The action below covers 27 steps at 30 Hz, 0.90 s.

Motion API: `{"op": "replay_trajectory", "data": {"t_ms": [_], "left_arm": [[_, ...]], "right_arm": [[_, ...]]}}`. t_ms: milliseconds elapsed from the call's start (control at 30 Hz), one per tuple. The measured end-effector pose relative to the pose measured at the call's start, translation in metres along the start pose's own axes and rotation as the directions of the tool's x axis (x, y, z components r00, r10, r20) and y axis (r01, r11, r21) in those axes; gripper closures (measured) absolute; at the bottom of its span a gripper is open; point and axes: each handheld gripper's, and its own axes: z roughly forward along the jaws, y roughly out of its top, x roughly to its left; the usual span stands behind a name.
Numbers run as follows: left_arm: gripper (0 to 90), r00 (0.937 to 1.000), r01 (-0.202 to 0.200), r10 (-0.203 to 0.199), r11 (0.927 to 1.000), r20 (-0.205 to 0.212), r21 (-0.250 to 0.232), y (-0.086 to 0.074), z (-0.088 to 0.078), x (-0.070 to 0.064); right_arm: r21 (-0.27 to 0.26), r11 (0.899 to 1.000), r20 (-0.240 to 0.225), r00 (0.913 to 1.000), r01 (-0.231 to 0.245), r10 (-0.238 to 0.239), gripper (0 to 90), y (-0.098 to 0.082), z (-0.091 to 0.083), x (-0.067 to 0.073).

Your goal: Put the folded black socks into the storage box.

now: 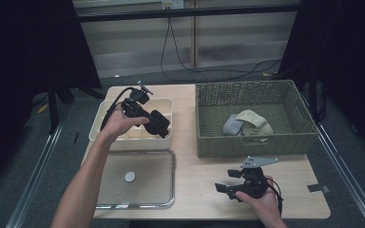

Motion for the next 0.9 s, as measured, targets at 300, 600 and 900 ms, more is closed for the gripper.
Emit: {"op": "replay_trajectory", "data": {"t_ms": [300, 600, 900], "left_arm": [[66.8, 0.9999, 0.008, -0.008, 0.9986, 0.009, 0.053, 0.002, 0.016, -0.002], [67.6, 0.9983, 0.022, -0.025, 0.9982, 0.052, 0.056, -0.003, 0.025, -0.001], [68.3, 0.9975, -0.017, 0.012, 0.9973, 0.069, 0.071, -0.001, 0.031, -0.005]], "right_arm": [[-0.004, 1.0, 0.0, 1.0, 0.006, -0.006, 20.3, 0.0, -0.001, 0.0], [-0.003, 1.0, 0.006, 1.0, 0.005, -0.005, 20.3, 0.0, -0.001, 0.0], [-0.01, 1.0, 0.011, 0.9999, 0.006, -0.006, 20.2, 0.0, -0.001, 0.0]]}}
